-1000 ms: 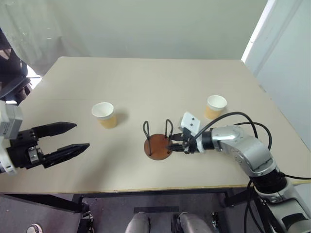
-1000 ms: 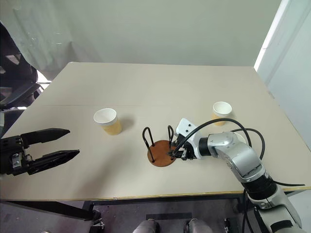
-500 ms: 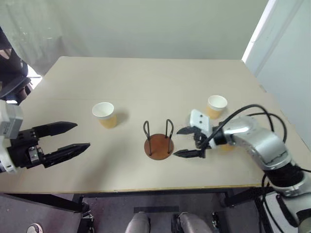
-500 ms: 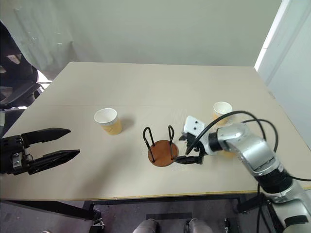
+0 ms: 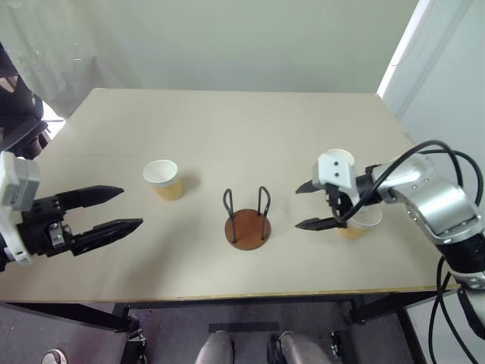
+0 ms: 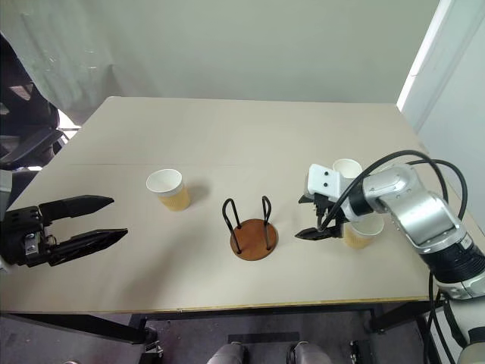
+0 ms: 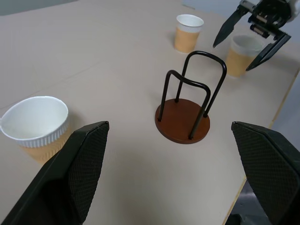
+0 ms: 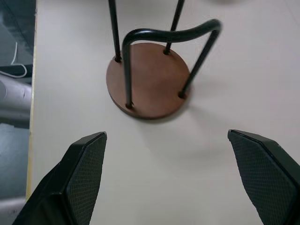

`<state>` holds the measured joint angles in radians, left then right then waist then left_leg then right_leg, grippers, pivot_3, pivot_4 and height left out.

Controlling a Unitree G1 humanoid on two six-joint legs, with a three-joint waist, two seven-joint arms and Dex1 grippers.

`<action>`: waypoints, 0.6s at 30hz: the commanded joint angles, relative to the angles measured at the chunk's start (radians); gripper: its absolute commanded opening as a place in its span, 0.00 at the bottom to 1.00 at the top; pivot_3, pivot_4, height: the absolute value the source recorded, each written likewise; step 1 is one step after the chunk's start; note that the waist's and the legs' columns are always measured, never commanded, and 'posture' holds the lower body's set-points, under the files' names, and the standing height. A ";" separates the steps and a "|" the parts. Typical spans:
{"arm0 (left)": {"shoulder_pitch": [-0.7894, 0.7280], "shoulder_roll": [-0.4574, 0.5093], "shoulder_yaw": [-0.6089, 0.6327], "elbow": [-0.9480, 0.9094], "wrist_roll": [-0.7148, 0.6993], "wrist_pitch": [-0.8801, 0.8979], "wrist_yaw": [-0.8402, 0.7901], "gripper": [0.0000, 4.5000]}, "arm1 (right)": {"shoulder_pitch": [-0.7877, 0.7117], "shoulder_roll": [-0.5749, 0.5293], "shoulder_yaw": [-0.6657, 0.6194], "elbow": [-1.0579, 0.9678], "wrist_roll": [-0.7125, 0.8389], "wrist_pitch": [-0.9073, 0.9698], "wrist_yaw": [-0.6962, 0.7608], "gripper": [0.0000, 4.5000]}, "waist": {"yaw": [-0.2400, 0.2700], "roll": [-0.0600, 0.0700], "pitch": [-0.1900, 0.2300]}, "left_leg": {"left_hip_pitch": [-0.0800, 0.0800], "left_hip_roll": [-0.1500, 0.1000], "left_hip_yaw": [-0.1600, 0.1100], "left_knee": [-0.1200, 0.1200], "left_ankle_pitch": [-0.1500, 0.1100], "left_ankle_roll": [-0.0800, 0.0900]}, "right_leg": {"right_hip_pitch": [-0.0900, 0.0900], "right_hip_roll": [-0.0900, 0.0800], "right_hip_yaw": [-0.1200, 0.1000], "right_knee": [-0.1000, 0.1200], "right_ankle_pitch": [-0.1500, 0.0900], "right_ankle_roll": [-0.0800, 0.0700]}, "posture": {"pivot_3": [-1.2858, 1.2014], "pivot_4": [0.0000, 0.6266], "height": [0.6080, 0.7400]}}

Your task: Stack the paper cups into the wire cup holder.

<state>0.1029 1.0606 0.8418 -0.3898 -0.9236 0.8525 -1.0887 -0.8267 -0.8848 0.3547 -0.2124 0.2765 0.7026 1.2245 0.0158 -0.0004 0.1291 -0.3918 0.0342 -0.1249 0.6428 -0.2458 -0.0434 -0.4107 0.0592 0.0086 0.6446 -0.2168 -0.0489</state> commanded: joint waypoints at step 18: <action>-0.207 0.034 -0.139 0.032 -0.096 -0.036 -0.068 1.00 | 0.017 -0.264 -0.109 0.032 -0.064 -0.083 0.148 0.95 | 0.007 -0.001 0.000 | 0.000 0.000 0.001 0.001 0.000 0.001 | 0.001 0.000 0.000 0.001 0.000 0.001 | 0.52 0.24 1.00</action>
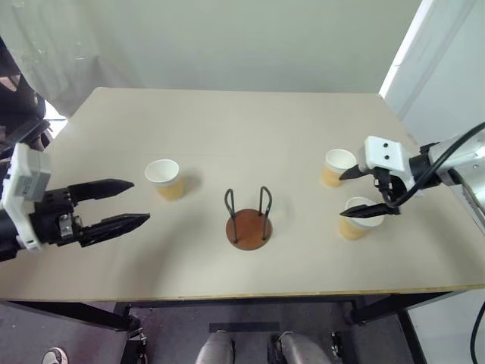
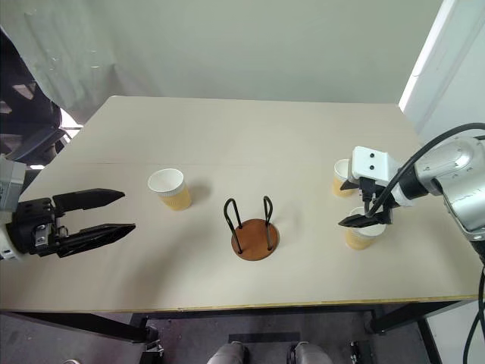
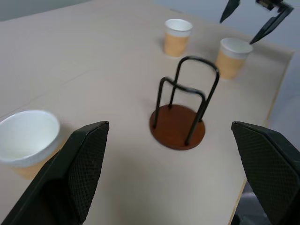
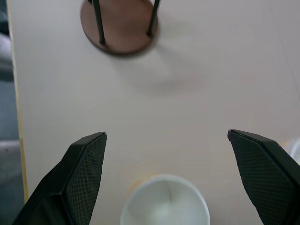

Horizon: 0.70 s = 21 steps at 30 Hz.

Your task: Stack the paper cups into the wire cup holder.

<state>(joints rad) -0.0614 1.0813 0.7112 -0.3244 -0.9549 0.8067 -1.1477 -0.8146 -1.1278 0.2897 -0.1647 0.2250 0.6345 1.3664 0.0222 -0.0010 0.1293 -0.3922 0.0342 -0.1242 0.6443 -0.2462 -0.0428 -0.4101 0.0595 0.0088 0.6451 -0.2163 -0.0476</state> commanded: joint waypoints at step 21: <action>-0.019 0.002 -0.123 -0.089 -0.019 0.001 -0.004 1.00 | 0.169 -0.083 -0.062 -0.110 -0.040 0.002 0.002 0.95 | -0.001 0.000 0.000 | 0.002 -0.001 0.013 0.004 -0.003 0.007 | 0.001 0.004 0.020 0.000 -0.001 0.011 | 0.52 0.24 1.00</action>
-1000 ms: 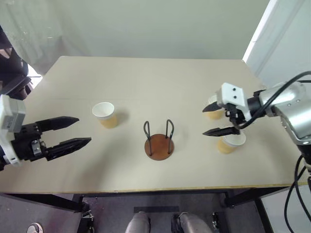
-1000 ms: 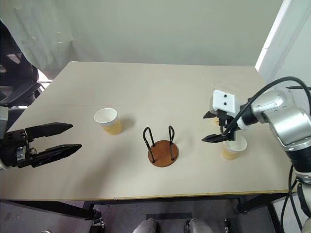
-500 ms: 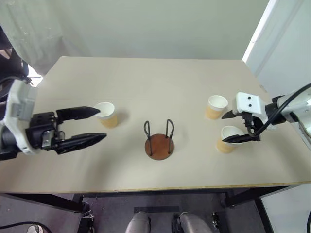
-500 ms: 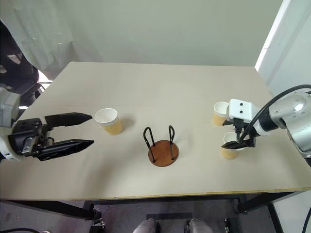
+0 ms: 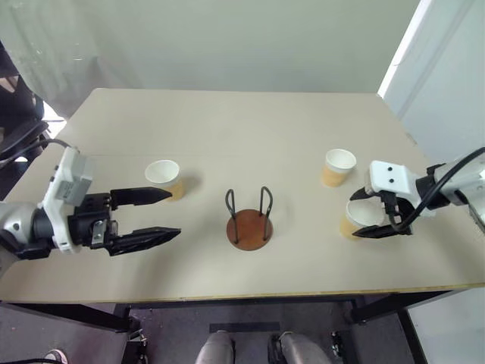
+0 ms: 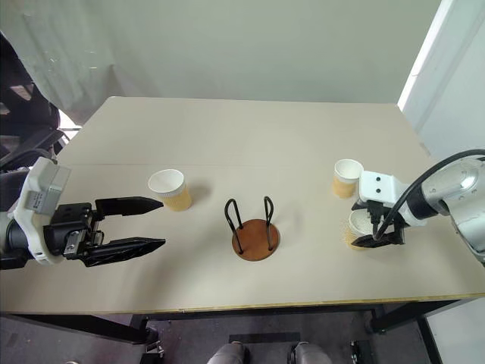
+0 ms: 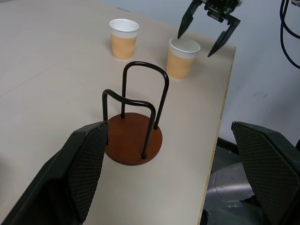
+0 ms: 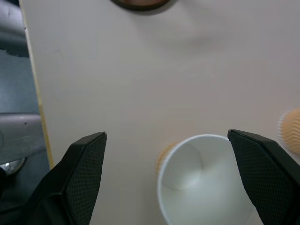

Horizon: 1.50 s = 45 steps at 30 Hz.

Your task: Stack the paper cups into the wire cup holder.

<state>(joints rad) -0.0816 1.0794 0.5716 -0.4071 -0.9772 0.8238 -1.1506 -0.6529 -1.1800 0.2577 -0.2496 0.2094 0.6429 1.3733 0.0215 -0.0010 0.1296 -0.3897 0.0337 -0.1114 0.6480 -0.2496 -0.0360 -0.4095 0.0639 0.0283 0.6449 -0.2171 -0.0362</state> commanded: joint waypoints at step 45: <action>0.106 -0.011 0.120 -0.057 -0.029 0.001 0.053 1.00 | 0.004 0.162 0.156 0.197 -0.476 -0.309 -0.006 0.20 | -0.004 0.000 0.000 | 0.006 0.003 0.011 0.001 -0.003 0.005 | 0.001 -0.001 0.005 0.001 0.003 0.001 | 0.52 0.24 1.00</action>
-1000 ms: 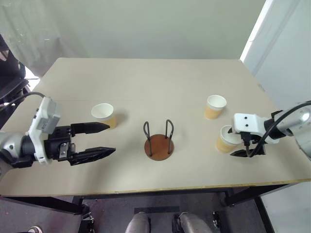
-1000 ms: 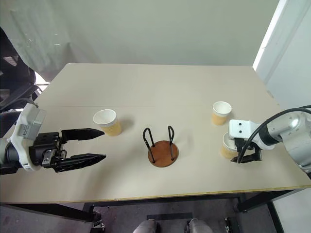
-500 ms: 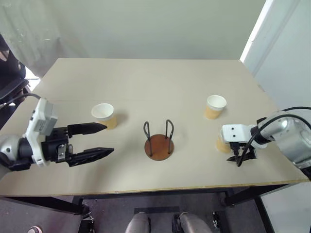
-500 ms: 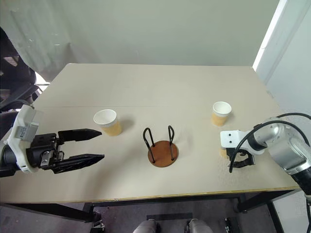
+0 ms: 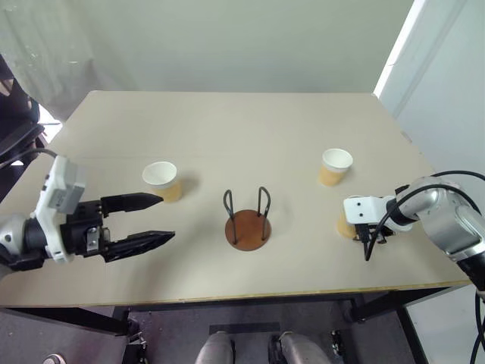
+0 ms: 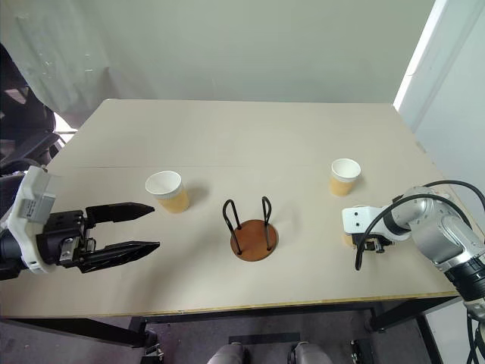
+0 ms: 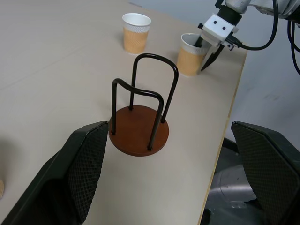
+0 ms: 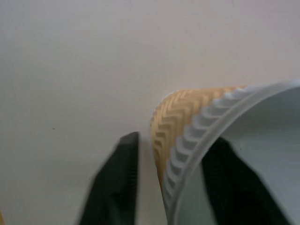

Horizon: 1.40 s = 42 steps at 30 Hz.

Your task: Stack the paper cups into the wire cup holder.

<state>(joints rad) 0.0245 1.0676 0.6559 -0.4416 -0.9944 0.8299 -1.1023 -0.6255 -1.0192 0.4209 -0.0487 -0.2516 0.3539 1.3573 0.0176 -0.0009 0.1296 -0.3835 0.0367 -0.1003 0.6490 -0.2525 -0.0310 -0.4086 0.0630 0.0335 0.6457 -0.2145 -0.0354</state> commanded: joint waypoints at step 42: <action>0.152 -0.031 0.115 -0.055 0.083 -0.047 -0.052 1.00 | -0.581 0.490 0.079 -0.004 0.316 -0.014 0.071 0.01 | -0.017 0.000 0.000 | -0.005 0.002 0.001 -0.002 -0.003 -0.003 | -0.009 0.000 -0.003 0.001 -0.002 -0.013 | 0.52 0.24 1.00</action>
<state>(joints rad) 0.1724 1.0419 0.7316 -0.4702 -0.9025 0.7857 -1.1609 -1.2032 -0.5271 0.4958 -0.0427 0.0804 0.3619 1.4242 0.0006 -0.0004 0.1299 -0.3885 0.0392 -0.0995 0.6471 -0.2561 -0.0342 -0.4174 0.0631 0.0310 0.6468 -0.2164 -0.0483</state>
